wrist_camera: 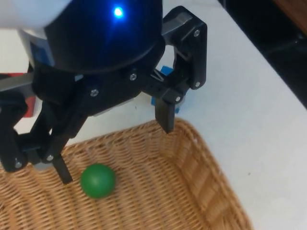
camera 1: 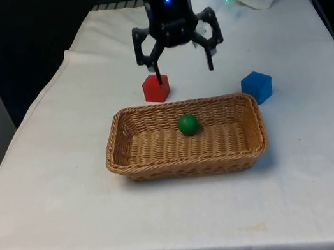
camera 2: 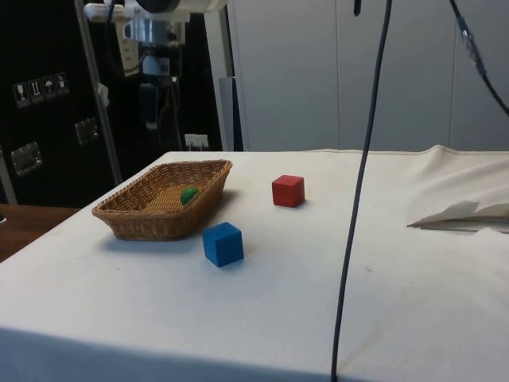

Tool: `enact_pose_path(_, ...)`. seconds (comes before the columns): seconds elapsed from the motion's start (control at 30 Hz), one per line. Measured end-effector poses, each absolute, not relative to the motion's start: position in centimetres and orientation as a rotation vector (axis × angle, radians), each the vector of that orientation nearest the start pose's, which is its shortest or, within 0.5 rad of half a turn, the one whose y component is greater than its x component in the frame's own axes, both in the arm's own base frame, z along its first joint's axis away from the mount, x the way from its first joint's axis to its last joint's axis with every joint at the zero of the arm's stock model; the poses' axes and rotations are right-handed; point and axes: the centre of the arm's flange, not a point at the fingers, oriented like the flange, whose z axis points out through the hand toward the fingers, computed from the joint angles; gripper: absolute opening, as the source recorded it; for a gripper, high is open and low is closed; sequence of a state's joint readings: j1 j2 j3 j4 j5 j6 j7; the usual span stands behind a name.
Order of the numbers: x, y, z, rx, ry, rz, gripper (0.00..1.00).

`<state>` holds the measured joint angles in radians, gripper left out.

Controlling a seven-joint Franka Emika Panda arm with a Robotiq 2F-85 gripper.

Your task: Place all non-red objects into the basket.

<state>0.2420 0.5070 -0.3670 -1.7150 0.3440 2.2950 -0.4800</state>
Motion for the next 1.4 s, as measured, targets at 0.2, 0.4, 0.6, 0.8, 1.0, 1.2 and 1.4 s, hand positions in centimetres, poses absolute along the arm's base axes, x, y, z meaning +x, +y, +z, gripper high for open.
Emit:
enact_pose_path(0.2, 67.3, -3.8, 34.1, -3.053, -0.313, -0.205, 1.0)
enact_pose_path(0.4, 67.0, -2.6, 35.3, -3.043, -0.326, -0.185, 1.0)
enact_pose_path(0.6, 66.2, -0.7, 36.1, -3.029, -0.353, -0.163, 1.0)
enact_pose_path(0.8, 65.3, 0.9, 36.3, -3.024, -0.374, -0.147, 1.0)
enact_pose_path(1.0, 64.5, 2.7, 36.6, -3.02, -0.401, -0.135, 1.0)
enact_pose_path(1.2, 63.7, 4.7, 37.0, -3.019, -0.433, -0.126, 1.0)
enact_pose_path(1.4, 63.1, 6.3, 37.3, -3.021, -0.463, -0.122, 1.0)
